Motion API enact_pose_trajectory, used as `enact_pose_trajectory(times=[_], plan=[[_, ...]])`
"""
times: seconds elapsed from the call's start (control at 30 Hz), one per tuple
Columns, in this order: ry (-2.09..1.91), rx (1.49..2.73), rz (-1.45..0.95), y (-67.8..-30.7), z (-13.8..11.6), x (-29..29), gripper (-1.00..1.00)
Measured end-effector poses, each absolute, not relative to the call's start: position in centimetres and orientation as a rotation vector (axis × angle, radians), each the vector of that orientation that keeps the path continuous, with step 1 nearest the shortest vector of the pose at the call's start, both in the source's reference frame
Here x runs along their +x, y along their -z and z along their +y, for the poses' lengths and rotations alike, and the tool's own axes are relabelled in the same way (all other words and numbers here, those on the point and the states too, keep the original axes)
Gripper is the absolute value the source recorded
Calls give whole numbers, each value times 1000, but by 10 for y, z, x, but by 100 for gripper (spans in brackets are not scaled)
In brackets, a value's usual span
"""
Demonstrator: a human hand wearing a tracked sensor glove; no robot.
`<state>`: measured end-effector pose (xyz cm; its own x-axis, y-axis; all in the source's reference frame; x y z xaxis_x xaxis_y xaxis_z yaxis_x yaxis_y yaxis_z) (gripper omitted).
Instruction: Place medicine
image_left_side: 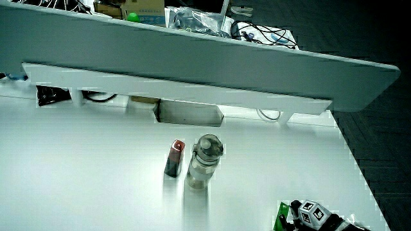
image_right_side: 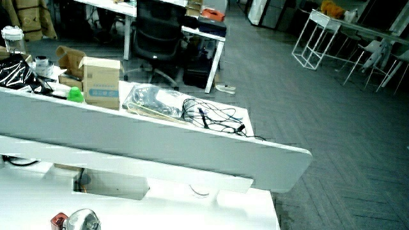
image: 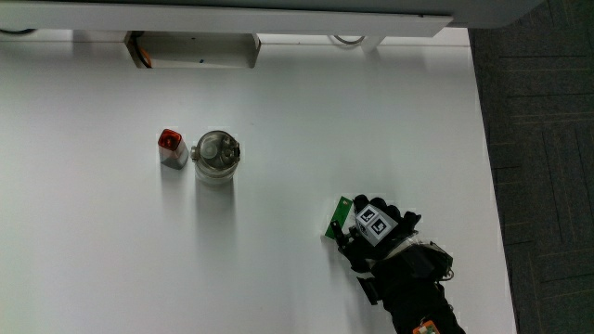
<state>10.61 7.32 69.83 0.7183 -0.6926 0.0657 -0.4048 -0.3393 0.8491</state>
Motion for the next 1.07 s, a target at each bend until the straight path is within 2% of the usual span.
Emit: enact_pose_trajectory(times=[0.17,0.27,0.33,0.5,0.63,0.77,0.9,1.0,1.07], plan=[[406,1920,-803,-716,82,112,0],[366,1940,-802,-709,80,114,0],[368,1911,-792,-716,79,112,0],[344,1856,-773,-726,85,121,-38],[304,1886,-775,-718,89,131,-69],[205,1984,-784,-702,94,137,-100],[135,2100,-770,-692,103,148,-100],[10,2179,-783,-670,108,153,-100],[-101,2182,-789,-662,111,156,-100]])
